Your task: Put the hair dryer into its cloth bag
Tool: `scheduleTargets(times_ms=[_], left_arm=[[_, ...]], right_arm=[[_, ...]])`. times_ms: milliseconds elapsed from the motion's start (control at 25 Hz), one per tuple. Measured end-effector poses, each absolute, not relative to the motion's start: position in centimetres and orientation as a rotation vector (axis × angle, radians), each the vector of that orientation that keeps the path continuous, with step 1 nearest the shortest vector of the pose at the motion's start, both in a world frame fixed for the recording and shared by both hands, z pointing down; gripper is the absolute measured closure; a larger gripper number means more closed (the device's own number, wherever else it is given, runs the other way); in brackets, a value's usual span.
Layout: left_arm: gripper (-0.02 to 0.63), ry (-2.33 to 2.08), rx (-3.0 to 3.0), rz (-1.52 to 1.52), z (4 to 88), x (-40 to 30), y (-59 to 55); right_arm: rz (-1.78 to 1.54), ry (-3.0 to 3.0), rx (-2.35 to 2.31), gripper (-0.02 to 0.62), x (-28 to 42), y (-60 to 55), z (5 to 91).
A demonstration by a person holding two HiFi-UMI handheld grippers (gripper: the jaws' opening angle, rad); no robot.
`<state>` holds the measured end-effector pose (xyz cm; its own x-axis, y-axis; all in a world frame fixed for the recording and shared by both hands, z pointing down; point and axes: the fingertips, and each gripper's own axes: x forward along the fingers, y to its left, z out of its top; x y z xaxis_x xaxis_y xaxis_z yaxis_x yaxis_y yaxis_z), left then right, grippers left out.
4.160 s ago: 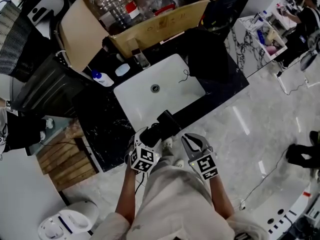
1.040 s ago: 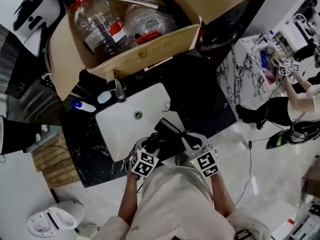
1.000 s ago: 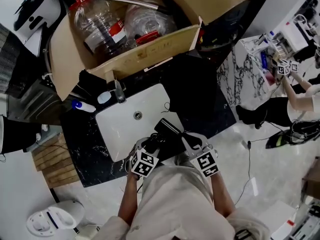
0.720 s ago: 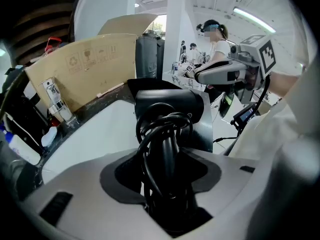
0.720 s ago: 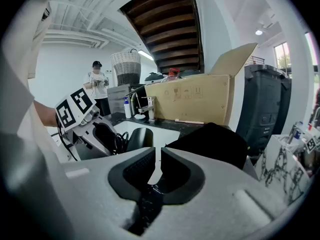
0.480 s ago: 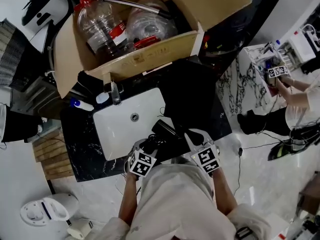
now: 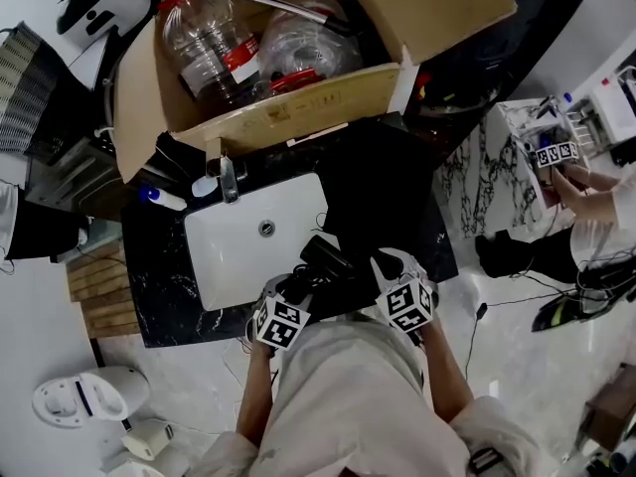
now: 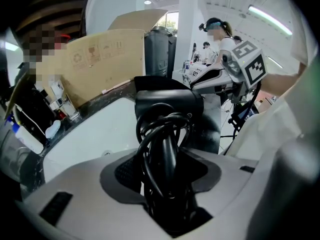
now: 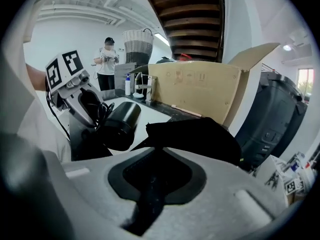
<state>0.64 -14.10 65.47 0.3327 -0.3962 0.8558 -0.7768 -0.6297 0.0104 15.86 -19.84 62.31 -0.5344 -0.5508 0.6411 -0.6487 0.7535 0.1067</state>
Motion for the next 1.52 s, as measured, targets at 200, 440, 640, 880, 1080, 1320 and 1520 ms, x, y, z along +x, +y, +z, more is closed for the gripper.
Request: scheduleTargets(times_ms=[200,440,640,880,1080,1320,1520], left_arm=[[0.397,-1.044,2.169,1.222,65.5,1.2,-14.2],[0.397,-1.056,2.154,1.225,65.7,1.7,-14.0],[0.397,-1.062,2.148,1.228,65.9,1.8,-13.8],[0.397,-1.057,2.15,1.23,65.7,1.9,-13.6],[0.397,-1.039,2.169,1.234,65.8,2.0,-13.6],[0.398,-0.973,2.215,1.232,65.6,2.6,-13.7],[0.399,-0.888,2.275,1.251,65.7,3.8,-13.8]], right_arm=[[0.102,-2.193,0.846,0.568,16.8,-20.8,64.0],[0.011,-2.13,0.703,0.537,17.1,-20.6,66.2],[-0.095,-2.022,0.625,0.52,17.7,-20.9,68.3],[-0.095,-2.0,0.649,0.574,17.8,-21.6,68.3],[0.033,-2.09,0.758,0.578,17.8,-22.3,65.9],[0.107,-2.162,0.853,0.578,17.5,-23.0,63.1],[0.127,-2.2,0.89,0.578,17.2,-23.3,61.4]])
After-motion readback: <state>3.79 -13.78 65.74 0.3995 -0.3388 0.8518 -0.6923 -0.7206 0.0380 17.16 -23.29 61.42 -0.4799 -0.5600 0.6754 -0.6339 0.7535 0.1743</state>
